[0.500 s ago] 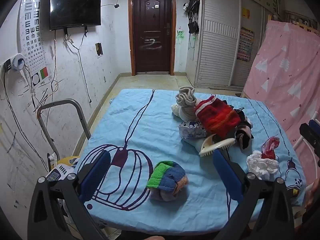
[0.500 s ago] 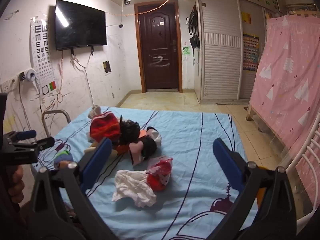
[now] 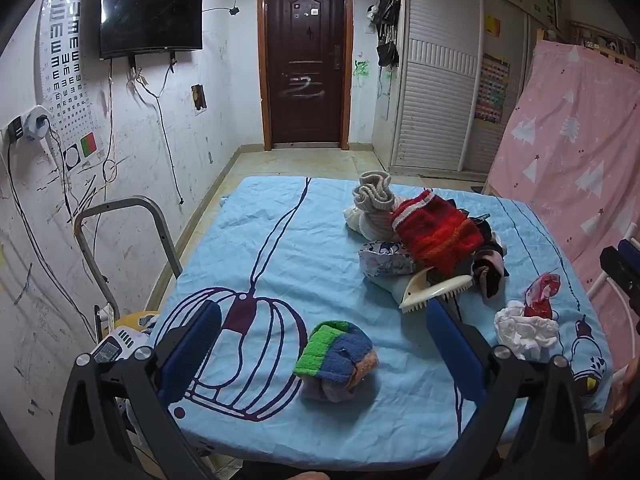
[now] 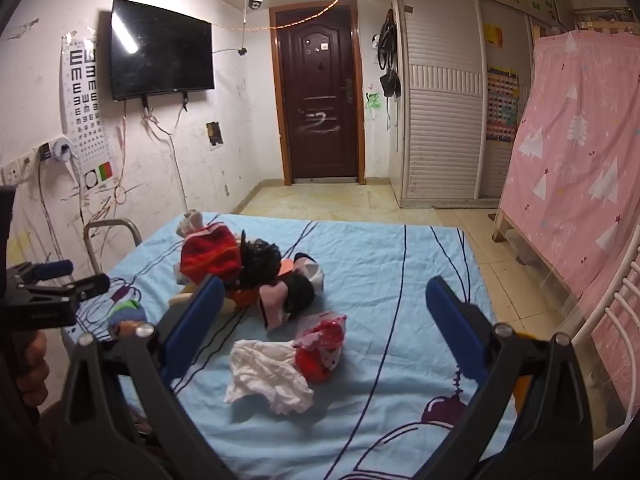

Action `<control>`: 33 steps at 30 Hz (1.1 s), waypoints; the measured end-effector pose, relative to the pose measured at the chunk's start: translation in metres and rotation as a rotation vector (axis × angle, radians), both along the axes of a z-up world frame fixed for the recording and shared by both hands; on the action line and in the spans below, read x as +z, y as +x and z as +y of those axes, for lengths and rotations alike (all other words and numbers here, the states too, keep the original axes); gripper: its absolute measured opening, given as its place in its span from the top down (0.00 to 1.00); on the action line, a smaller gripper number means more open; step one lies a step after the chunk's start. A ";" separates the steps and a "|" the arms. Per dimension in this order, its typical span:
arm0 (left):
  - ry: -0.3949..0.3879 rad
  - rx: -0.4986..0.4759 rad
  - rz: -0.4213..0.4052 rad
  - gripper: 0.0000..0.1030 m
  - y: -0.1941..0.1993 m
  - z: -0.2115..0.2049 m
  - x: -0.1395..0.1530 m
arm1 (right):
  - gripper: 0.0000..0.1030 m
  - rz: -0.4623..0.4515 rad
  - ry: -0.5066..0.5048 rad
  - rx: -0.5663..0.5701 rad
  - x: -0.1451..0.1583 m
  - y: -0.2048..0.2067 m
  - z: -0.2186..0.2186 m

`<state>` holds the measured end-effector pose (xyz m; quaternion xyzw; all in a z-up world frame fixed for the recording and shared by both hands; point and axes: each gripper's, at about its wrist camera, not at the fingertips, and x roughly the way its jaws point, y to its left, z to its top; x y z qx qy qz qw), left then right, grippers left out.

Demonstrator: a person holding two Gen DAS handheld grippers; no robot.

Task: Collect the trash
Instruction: 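Move both tools toward the clutter on the bed, then grasp the green-blue towel with the left tool while the right tool grasps the white tissue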

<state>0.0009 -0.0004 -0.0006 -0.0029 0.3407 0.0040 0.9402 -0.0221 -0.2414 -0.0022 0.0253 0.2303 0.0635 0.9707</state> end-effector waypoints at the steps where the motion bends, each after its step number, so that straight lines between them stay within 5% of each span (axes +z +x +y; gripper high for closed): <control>1: -0.001 0.000 0.000 0.09 0.000 0.000 0.000 | 0.06 0.001 0.001 0.001 0.001 0.000 0.000; 19: -0.008 0.005 0.077 0.09 0.015 0.009 -0.029 | 0.06 0.073 -0.010 0.037 -0.026 0.021 0.016; 33: 0.040 -0.061 0.173 0.09 0.040 -0.003 -0.067 | 0.06 0.224 0.075 0.256 -0.049 0.036 0.037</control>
